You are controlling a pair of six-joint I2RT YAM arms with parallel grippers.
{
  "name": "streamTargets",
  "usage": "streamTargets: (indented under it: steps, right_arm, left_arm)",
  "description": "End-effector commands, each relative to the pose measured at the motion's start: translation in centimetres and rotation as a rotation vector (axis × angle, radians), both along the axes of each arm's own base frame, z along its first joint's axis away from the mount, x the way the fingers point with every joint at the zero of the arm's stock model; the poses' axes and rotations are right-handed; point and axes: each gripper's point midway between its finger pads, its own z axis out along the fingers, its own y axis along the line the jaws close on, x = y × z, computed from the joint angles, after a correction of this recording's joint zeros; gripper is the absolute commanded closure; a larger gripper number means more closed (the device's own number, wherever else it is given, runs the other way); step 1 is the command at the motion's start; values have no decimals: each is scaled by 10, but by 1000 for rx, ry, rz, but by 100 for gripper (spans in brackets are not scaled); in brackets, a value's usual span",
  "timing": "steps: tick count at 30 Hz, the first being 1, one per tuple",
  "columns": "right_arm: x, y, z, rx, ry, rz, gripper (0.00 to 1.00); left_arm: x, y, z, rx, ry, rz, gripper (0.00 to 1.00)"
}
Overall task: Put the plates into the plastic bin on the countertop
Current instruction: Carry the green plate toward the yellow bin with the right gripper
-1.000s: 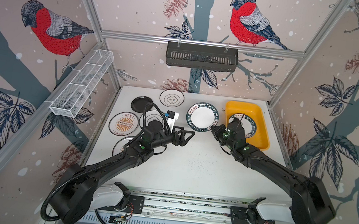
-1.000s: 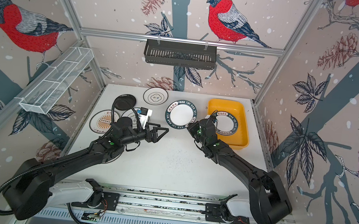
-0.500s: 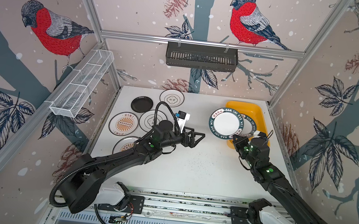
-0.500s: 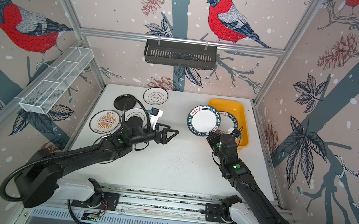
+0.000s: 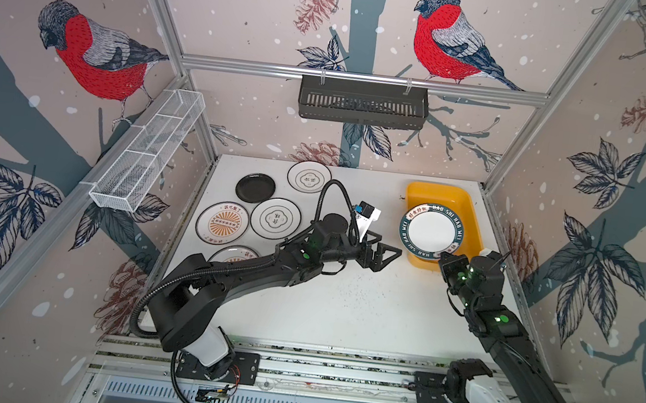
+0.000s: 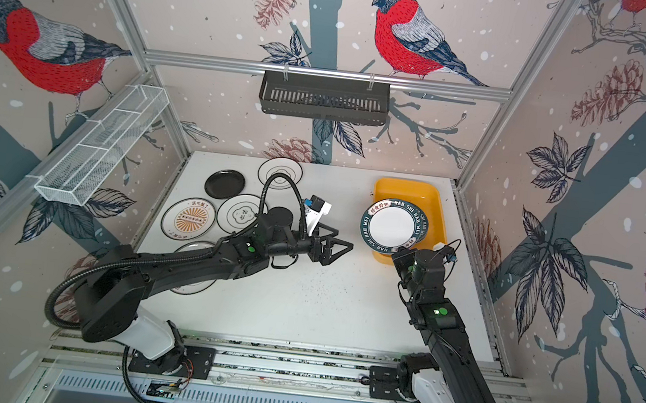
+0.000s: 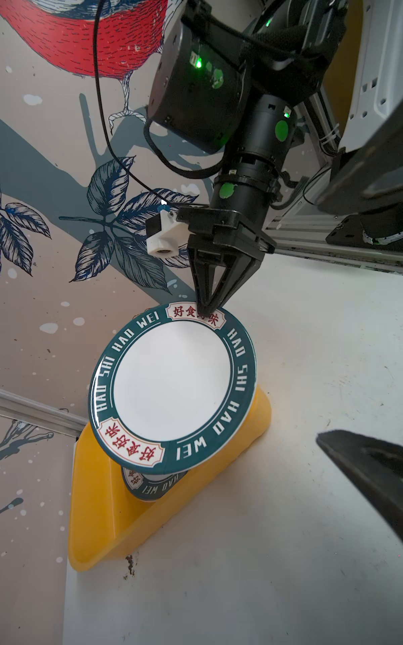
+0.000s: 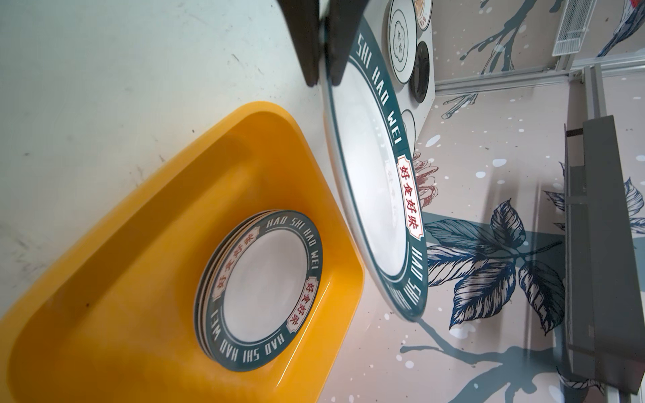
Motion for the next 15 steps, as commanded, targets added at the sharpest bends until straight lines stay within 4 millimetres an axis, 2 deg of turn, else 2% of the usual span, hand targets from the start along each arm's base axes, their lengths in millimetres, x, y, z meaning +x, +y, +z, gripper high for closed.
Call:
streamTargets:
  steps: [1,7,15]
  right_arm:
    - [7,-4,8,-1,-40,24,98]
    - [22,-24,4,19,-32,-3,99]
    - [45,-31,-6,53,-16,-11,99]
  left_arm:
    - [4,-5,6,-7,-41,-1,4]
    - [12,-18,6,23,-85,-27,4]
    - [26,-34,5,54,-138,-41,4]
